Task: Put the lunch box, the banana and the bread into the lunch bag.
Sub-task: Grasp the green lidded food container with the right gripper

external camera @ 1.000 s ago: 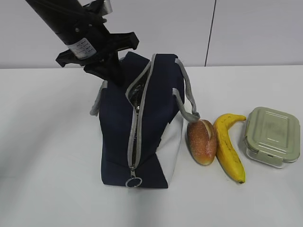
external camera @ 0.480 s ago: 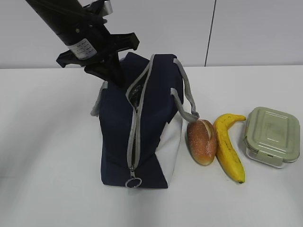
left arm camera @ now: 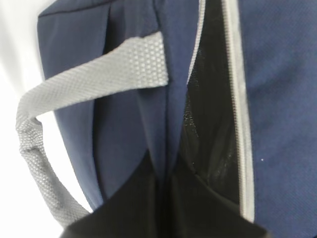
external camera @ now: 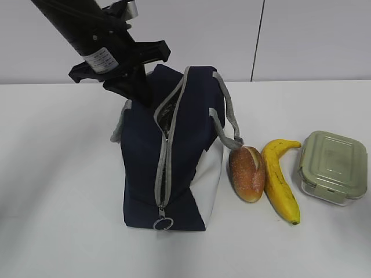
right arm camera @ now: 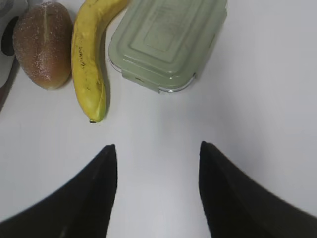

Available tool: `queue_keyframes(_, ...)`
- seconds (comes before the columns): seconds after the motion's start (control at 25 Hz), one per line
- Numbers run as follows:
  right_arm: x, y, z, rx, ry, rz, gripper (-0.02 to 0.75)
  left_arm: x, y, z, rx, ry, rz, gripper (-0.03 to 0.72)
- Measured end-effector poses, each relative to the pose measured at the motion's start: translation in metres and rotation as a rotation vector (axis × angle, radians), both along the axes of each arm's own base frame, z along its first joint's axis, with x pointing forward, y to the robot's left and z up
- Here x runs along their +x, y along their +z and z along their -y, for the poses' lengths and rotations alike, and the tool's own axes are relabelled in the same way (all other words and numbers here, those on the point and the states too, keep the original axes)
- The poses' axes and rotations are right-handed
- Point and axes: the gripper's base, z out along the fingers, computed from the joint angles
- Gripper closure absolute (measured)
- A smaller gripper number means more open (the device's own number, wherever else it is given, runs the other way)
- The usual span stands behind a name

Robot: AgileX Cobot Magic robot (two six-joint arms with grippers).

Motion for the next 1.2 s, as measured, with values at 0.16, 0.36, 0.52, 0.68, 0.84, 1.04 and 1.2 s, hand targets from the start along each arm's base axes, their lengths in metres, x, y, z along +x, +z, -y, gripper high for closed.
queue_keyframes(0.16, 0.028, -0.016, -0.004, 0.017, -0.003, -0.080, 0.348, 0.000, 0.000, 0.000, 0.000, 0.000, 0.000, 0.680)
queue_keyframes(0.36, 0.060, -0.021, -0.006, 0.018, -0.005, -0.123, 0.348, 0.000, 0.000, 0.000, 0.000, 0.000, 0.000, 0.680)
queue_keyframes(0.52, 0.084, -0.017, 0.000, 0.023, -0.040, -0.132, 0.348, 0.000, 0.000, 0.000, 0.001, 0.000, -0.001, 0.680)
queue_keyframes(0.68, 0.099, -0.017, 0.018, 0.094, -0.116, -0.140, 0.348, 0.000, 0.000, 0.000, 0.000, -0.001, -0.002, 0.680)
queue_keyframes(0.84, 0.105, -0.026, 0.033, 0.187, -0.161, -0.161, 0.348, 0.000, 0.000, 0.000, 0.000, -0.001, -0.002, 0.680)
queue_keyframes(1.04, 0.114, -0.044, 0.046, 0.249, -0.203, -0.211, 0.348, 0.000, 0.000, 0.000, 0.000, -0.001, -0.003, 0.680)
queue_keyframes(1.2, 0.119, -0.059, 0.057, 0.304, -0.228, -0.245, 0.348, 0.000, 0.000, 0.000, 0.000, -0.001, -0.003, 0.680)
